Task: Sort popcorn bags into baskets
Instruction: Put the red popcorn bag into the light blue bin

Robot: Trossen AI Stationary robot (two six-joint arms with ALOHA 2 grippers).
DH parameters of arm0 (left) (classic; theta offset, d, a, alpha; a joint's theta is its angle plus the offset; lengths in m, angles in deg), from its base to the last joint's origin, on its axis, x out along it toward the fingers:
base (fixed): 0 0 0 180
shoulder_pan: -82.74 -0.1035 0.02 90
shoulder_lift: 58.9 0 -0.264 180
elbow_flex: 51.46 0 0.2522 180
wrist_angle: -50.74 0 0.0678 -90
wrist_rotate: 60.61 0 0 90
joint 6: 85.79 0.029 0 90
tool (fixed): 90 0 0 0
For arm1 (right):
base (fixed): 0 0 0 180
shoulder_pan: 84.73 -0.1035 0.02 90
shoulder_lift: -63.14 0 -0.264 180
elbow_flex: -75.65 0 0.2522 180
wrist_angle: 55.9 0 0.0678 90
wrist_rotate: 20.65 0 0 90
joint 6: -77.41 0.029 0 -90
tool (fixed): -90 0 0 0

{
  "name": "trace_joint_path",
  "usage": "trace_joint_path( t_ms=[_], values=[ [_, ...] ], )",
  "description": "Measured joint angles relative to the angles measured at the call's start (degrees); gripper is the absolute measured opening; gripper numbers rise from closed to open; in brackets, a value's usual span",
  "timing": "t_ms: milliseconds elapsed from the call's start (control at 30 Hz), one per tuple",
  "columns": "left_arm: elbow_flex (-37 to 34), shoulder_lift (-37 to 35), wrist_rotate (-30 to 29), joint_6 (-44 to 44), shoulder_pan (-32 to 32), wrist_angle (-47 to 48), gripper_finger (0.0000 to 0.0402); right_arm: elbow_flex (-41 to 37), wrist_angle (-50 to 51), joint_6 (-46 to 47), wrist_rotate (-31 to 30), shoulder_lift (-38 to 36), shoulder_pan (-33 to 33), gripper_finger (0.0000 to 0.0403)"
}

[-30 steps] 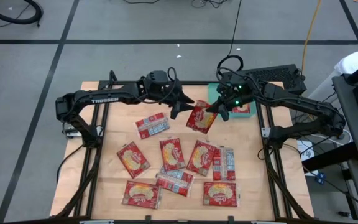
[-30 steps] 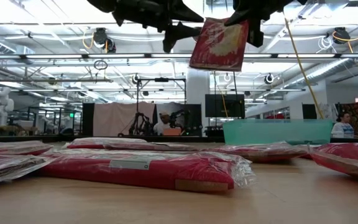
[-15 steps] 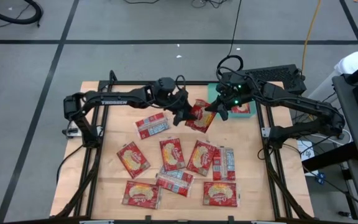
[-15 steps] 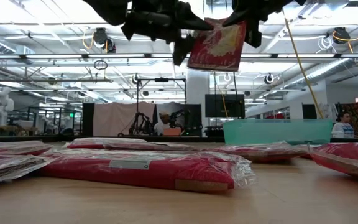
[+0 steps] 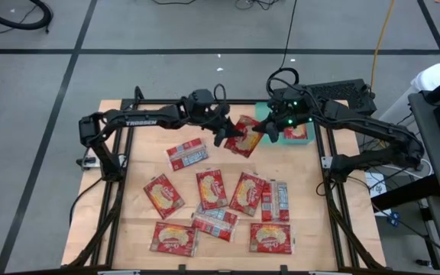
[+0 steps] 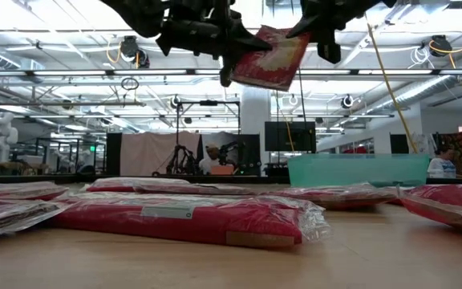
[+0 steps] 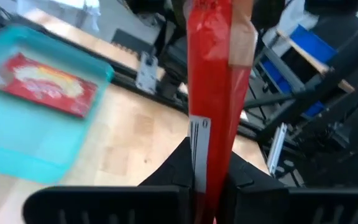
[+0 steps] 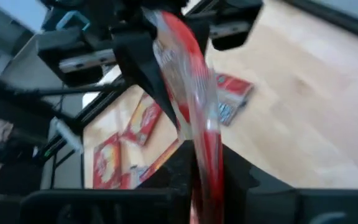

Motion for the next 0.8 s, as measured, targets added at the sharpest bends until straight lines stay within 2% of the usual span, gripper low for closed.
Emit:
trace_joint_path(
  t_ms=[67, 333, 567, 800],
  values=[
    [0.02, -0.13, 0.36, -0.56, -1.37, -0.41, 0.0017, 0.00, 0.66, 0.94, -1.86, -0.73, 0.67, 0.0067],
    [0.09, -0.83, 1.29, -6.22, -6.03, -3.34, 0.0018, 0.00, 9.79, 4.77, -9.02, -3.79, 4.22, 0.0143],
    [0.11, 0.72, -1.06, -13.35, -5.89, -15.79, 0.0018, 0.00, 9.47, 6.15, -9.62, -4.81, 4.82, 0.0184],
    [0.09, 5.45, -5.18, -20.99, -3.82, -28.92, 0.0024, -0.02, 6.61, 6.82, -9.62, -4.83, 4.97, 0.0205]
  ],
)
